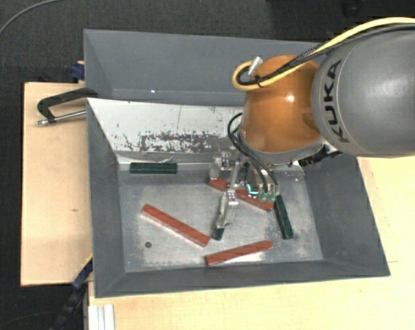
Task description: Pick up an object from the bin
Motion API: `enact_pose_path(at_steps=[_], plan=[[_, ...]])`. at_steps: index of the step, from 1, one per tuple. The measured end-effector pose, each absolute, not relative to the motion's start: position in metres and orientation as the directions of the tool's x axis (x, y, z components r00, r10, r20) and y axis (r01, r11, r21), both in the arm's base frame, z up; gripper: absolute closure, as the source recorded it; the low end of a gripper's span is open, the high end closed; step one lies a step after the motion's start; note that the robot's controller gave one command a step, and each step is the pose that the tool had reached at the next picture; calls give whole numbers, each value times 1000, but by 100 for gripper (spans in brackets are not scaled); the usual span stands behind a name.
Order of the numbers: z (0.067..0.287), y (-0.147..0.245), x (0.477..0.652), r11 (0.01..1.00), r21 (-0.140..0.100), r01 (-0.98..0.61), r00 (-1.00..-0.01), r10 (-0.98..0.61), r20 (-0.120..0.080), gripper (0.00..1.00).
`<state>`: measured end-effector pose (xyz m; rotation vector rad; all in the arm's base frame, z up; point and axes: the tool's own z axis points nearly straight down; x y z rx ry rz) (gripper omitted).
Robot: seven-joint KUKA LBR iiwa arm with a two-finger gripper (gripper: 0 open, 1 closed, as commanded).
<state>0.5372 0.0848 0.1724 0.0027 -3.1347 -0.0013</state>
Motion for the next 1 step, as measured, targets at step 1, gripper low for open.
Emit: enact_pose_path(at_steps=[1], plan=[[69, 137, 527, 977, 2, -213, -977, -213, 5, 0]])
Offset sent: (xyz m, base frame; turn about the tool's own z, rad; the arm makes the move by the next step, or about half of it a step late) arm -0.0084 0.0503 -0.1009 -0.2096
